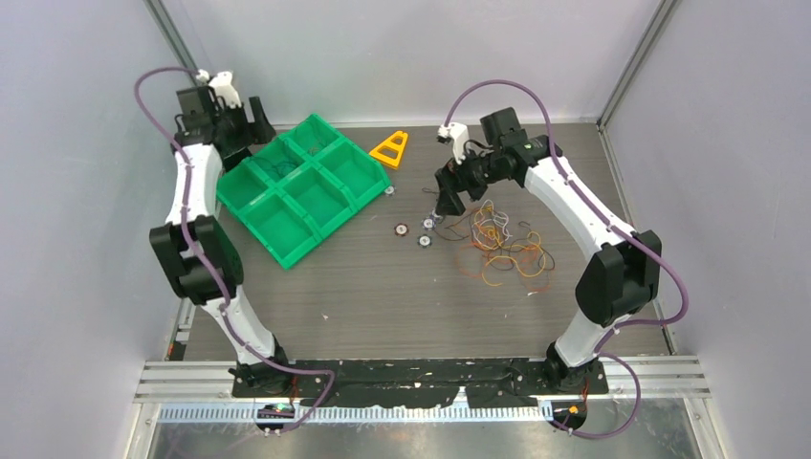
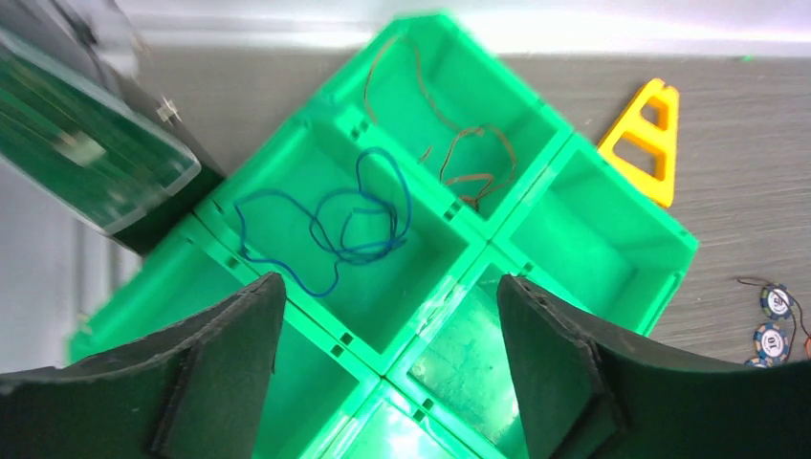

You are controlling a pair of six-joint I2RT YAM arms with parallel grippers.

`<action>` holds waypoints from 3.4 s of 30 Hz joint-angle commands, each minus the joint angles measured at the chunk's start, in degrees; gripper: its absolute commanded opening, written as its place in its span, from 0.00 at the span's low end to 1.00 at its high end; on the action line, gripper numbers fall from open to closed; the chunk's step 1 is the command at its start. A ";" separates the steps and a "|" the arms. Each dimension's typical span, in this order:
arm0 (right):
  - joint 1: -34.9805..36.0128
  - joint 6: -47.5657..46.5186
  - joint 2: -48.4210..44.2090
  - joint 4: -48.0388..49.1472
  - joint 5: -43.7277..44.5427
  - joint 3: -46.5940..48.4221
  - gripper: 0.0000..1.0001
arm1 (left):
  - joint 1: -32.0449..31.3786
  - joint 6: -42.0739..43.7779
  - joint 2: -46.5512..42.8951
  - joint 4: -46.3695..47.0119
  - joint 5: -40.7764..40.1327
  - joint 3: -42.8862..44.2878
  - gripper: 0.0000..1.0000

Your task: Untangle the cables

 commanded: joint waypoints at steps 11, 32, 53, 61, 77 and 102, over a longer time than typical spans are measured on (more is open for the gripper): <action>-7.67 0.08 5.35 1.96 18.81 -6.11 0.83 | -13.36 24.06 -31.08 -4.57 6.84 -19.35 1.00; -7.11 -7.39 -2.27 0.44 -7.67 -4.53 0.05 | -25.65 17.19 -37.38 5.70 20.64 -31.16 0.87; -0.02 8.83 -10.49 8.67 -17.04 -2.57 0.05 | -42.23 8.28 -39.79 29.45 24.17 -44.04 0.39; -0.97 13.74 -11.99 11.30 -19.02 -3.92 0.05 | -44.49 15.90 -37.82 27.62 24.59 -44.07 0.36; -2.17 15.19 -15.04 11.44 -18.95 -10.22 0.06 | -49.94 18.43 -33.92 32.15 14.76 -48.11 0.44; -5.78 15.38 -18.92 11.24 -14.98 -0.15 0.05 | -43.07 -6.83 -35.15 23.16 5.48 -54.95 0.75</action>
